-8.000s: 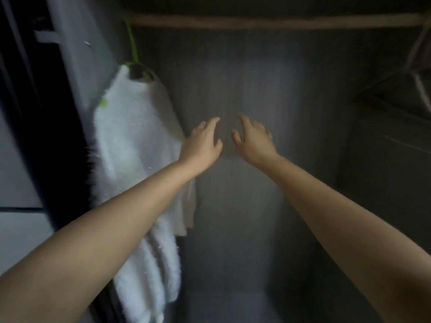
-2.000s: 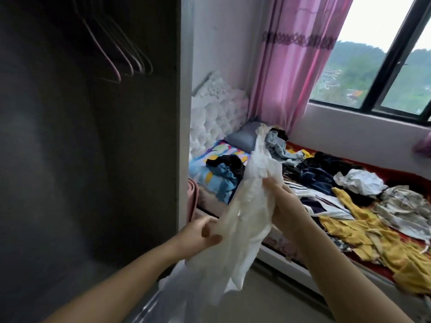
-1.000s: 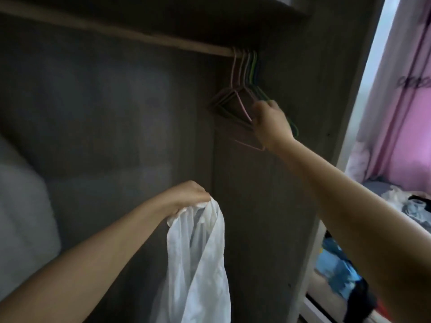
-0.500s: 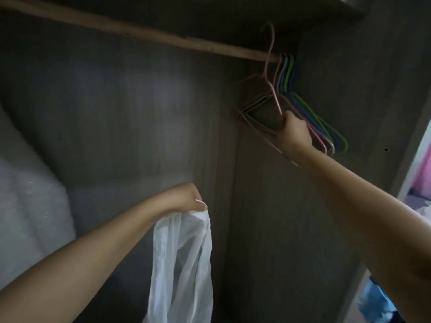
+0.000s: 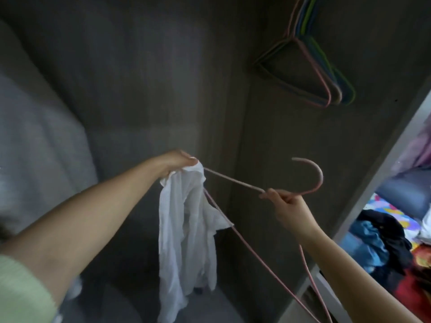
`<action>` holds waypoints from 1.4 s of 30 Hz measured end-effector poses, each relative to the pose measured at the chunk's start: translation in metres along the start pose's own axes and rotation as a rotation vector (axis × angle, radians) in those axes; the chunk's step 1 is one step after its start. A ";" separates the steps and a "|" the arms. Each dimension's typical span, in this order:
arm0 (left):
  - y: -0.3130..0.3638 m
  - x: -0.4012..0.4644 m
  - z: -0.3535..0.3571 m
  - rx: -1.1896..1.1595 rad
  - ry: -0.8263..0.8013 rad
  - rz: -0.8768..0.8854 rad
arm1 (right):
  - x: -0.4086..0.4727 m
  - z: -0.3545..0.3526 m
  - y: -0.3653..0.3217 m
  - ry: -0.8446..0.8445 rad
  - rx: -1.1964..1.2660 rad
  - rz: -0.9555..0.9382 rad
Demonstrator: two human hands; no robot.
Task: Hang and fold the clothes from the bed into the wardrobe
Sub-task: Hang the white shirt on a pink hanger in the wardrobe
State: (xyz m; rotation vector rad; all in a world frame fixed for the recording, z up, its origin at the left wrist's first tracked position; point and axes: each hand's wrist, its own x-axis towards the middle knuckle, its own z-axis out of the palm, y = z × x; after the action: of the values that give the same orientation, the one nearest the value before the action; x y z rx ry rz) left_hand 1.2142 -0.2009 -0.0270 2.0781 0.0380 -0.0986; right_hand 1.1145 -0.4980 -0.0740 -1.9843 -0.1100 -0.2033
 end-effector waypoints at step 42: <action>0.040 -0.106 0.189 0.298 -0.530 0.400 | -0.106 -0.043 0.050 -0.080 0.074 0.288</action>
State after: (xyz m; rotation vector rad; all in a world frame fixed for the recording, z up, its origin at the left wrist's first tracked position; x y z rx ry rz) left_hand 1.1010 -0.3835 -0.0744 2.2465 -0.7498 -0.4254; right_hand 1.0146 -0.5563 -0.1224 -1.9090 0.1148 0.0659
